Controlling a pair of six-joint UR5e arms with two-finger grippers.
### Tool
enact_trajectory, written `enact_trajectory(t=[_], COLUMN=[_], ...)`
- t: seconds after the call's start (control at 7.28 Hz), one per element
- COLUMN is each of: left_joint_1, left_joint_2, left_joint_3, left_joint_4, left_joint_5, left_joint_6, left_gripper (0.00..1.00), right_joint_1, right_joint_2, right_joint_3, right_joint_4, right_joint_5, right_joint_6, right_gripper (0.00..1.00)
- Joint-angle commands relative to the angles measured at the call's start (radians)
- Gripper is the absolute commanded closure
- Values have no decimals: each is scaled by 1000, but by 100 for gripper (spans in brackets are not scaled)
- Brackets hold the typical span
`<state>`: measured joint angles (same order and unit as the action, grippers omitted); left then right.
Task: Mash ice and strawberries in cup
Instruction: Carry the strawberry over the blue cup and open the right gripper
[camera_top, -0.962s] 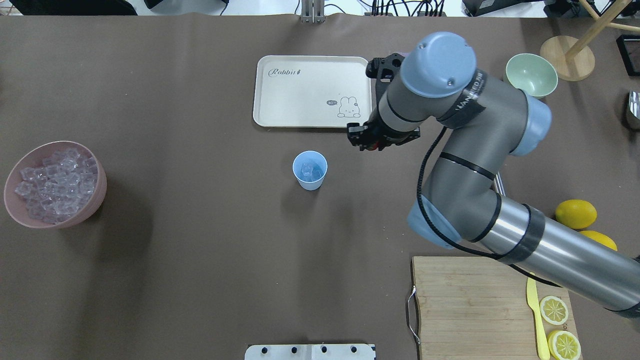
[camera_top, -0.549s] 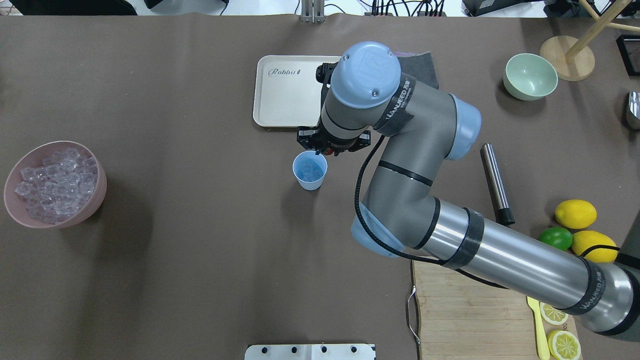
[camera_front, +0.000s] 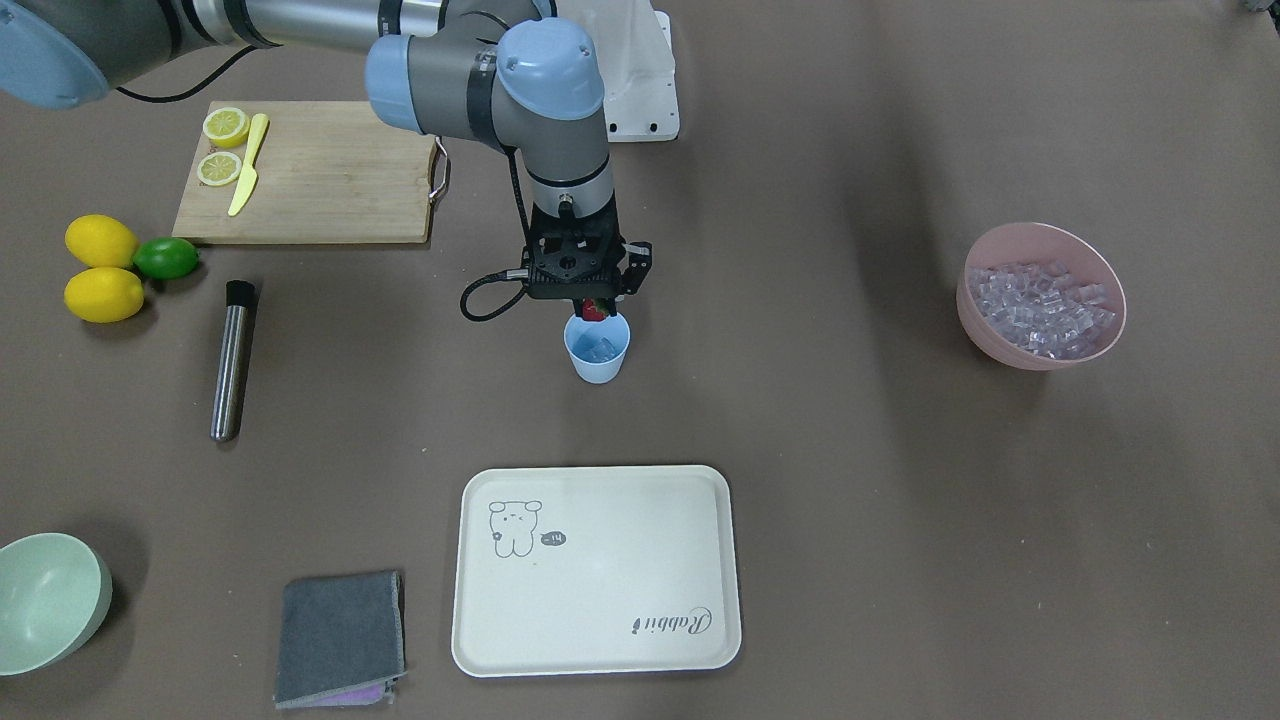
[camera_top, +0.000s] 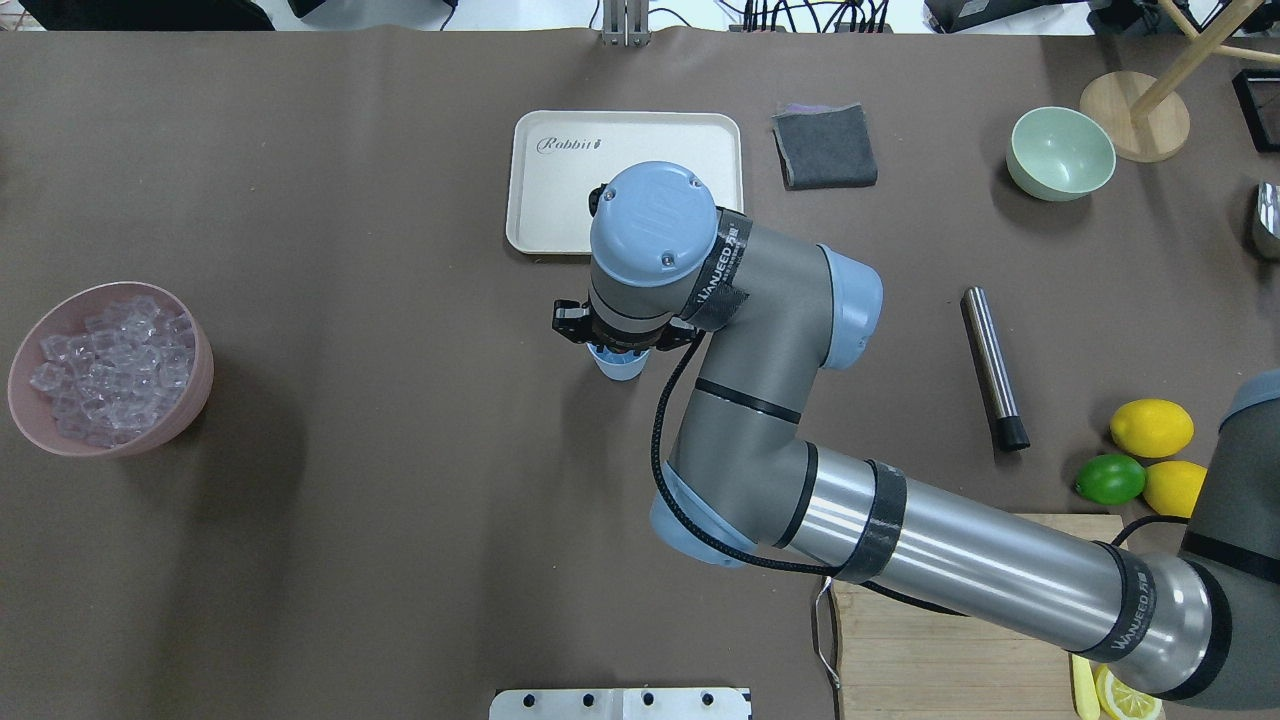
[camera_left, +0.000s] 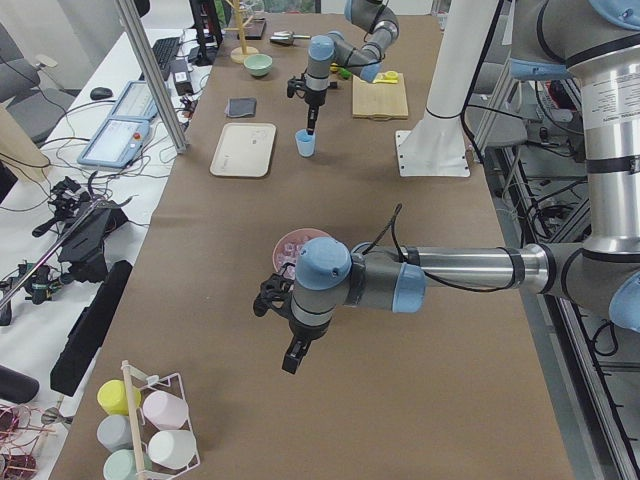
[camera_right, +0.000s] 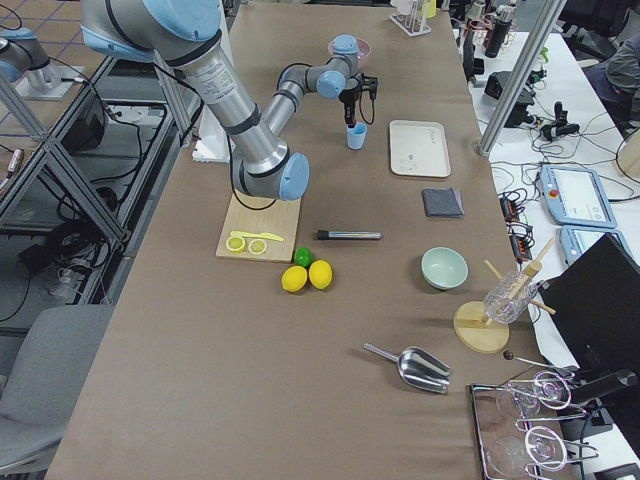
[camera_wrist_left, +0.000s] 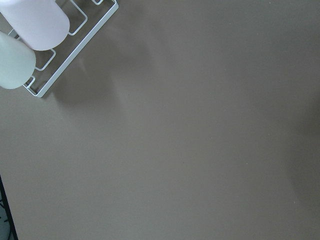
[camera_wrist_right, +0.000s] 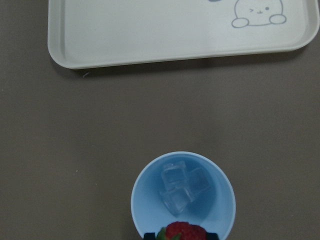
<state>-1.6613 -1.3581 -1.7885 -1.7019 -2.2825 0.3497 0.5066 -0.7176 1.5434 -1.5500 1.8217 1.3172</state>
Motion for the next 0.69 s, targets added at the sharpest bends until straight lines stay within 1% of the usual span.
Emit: enact_trajectory(t=[0.0, 0.14, 0.27, 0.41, 0.55], left_joint_1=[0, 0, 0, 0, 0], left_joint_2=[8, 10, 10, 10, 11], left_joint_3=[0, 0, 0, 0, 1], left_joint_4=[-1, -1, -1, -1, -1], left_joint_5=[0, 0, 0, 0, 0], left_joint_6=[0, 2, 2, 2, 2], left_gripper=[0, 0, 0, 0, 0], right_joint_1=[-2, 7, 29, 56, 91], right_joint_2=[15, 15, 15, 13, 7], right_joint_3=[-19, -14, -14, -12, -9], right_joint_4=[-2, -4, -5, -9, -40], right_joint_5=[7, 25, 69, 129, 202], right_joint_6=[14, 13, 13, 14, -5], right_gripper=[1, 1, 1, 1, 1])
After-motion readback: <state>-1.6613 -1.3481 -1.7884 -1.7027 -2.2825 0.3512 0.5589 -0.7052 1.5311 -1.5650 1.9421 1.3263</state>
